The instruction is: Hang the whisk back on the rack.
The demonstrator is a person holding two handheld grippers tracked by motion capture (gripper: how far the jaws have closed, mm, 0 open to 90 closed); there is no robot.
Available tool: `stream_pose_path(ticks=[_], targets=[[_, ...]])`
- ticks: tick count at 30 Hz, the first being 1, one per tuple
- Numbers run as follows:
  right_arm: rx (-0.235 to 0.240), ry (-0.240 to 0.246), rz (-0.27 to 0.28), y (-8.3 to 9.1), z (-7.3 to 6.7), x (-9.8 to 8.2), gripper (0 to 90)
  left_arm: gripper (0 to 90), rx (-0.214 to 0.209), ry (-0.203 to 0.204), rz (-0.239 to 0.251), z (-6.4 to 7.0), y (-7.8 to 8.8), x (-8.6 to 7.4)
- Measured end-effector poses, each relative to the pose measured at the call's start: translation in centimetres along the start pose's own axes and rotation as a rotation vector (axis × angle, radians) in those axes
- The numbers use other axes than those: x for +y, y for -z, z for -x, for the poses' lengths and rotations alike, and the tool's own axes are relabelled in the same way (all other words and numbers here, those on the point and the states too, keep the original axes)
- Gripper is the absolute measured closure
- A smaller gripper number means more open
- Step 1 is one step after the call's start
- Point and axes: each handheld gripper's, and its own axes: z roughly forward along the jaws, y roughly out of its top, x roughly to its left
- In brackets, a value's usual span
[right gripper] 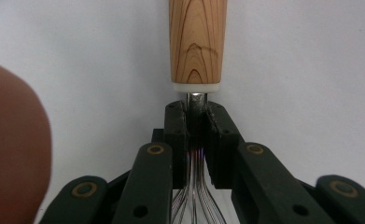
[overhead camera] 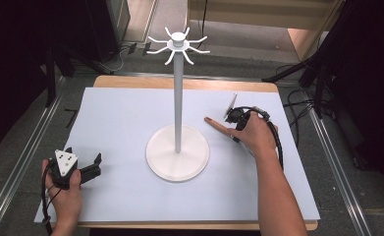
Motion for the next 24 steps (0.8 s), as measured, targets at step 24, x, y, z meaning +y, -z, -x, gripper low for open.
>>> stream_pose_path(ticks=[24], targets=[[0.009,-0.06,0.159,2.4,1.0,-2.4,82.8,7.4,-0.005,0.012,0.005,-0.1,0.0,0.0]])
